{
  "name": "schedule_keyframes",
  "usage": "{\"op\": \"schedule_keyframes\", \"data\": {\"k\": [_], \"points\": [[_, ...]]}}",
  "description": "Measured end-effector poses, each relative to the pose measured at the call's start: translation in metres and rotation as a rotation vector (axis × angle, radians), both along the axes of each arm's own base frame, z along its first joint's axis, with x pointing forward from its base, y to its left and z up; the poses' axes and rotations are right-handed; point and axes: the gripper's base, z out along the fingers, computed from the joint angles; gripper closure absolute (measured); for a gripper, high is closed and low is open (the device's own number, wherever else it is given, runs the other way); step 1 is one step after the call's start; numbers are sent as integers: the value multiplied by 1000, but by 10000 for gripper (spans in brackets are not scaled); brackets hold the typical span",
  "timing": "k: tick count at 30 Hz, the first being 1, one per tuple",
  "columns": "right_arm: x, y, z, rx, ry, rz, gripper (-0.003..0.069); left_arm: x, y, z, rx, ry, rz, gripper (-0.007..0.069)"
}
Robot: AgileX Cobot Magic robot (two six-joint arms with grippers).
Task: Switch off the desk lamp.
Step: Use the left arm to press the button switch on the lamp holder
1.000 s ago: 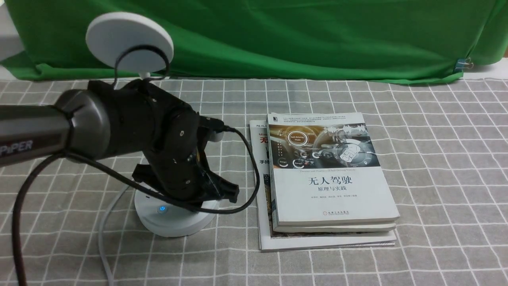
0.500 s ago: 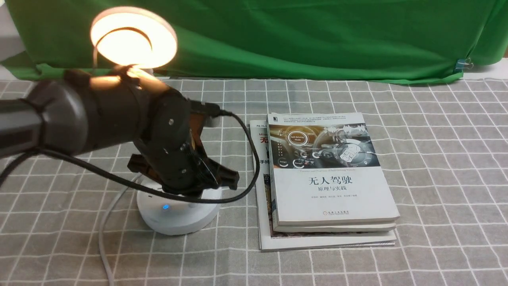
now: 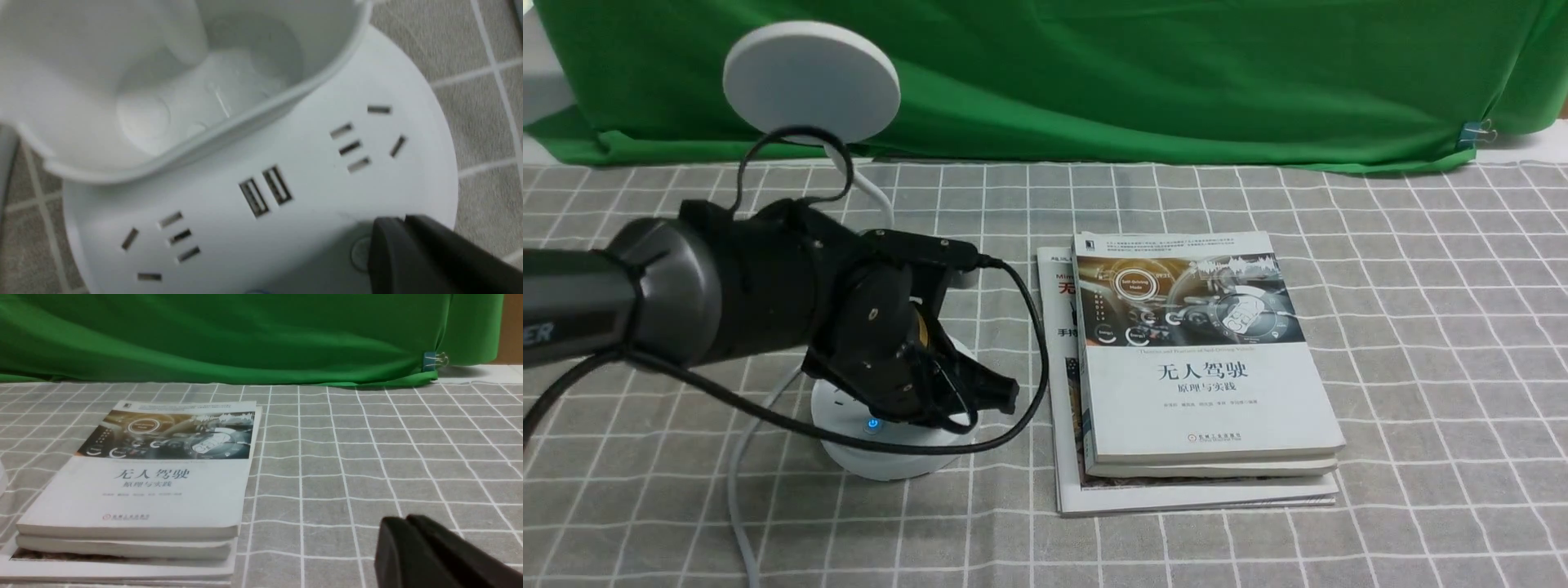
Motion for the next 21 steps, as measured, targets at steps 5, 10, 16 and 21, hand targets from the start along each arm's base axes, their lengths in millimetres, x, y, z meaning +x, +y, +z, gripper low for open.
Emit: {"op": "schedule_keyframes", "data": {"k": [5,10,16,21], "points": [[0,0,0,0,0,0,622,-5,2,8,-19,-14,11,617],[0,0,0,0,0,0,622,-14,1,23,-53,-41,10,617],[0,0,0,0,0,0,622,-12,0,28,-70,-76,7,617],[0,0,0,0,0,0,622,-10,0,23,-65,-78,4,617]]}}
